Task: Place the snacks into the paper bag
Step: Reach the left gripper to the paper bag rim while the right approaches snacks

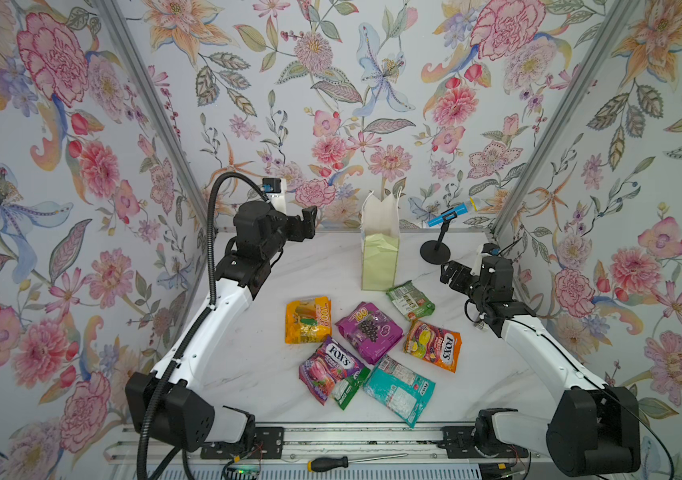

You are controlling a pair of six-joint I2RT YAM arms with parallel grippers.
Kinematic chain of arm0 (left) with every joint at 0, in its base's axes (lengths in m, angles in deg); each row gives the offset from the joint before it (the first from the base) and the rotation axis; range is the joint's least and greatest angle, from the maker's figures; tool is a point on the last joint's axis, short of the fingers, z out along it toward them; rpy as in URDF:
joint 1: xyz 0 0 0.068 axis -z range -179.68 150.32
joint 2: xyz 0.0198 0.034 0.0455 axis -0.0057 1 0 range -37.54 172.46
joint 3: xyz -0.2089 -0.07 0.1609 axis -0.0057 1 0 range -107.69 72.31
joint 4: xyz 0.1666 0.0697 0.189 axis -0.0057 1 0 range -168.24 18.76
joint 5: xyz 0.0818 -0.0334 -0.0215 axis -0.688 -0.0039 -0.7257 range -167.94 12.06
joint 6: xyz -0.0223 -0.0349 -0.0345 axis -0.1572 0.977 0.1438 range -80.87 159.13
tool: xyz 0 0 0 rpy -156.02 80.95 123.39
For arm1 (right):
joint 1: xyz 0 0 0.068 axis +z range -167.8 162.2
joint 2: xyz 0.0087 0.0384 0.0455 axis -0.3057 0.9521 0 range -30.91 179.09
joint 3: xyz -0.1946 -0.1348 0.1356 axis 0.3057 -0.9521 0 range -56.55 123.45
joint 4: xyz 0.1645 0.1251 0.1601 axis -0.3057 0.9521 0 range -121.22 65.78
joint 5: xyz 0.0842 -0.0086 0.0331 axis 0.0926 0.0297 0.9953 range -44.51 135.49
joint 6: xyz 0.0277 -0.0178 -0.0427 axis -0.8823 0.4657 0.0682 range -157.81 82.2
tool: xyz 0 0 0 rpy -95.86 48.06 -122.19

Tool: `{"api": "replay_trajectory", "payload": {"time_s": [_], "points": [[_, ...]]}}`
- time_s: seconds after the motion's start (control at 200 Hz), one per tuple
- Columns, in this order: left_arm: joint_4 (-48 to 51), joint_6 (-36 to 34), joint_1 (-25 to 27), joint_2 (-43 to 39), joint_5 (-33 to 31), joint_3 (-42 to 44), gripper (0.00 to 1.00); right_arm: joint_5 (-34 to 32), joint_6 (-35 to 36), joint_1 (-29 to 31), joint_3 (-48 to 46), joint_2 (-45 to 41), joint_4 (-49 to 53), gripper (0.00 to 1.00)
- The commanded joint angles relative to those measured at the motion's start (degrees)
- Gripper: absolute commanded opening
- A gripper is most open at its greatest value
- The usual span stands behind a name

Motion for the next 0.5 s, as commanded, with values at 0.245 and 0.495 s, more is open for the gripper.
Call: {"api": "replay_trajectory", "payload": {"time_s": [0.245,0.495], "points": [[26.82,-8.69,10.10,26.62,-1.56,-35.79,0.93,3.52,1.48,2.26,0.38,-0.22,7.34,0.96],[49.19,-10.14,12.14,49.33,-4.51,-74.41,0.92,4.51,1.81,3.50,-1.07,-0.70,7.53,0.96]]}}
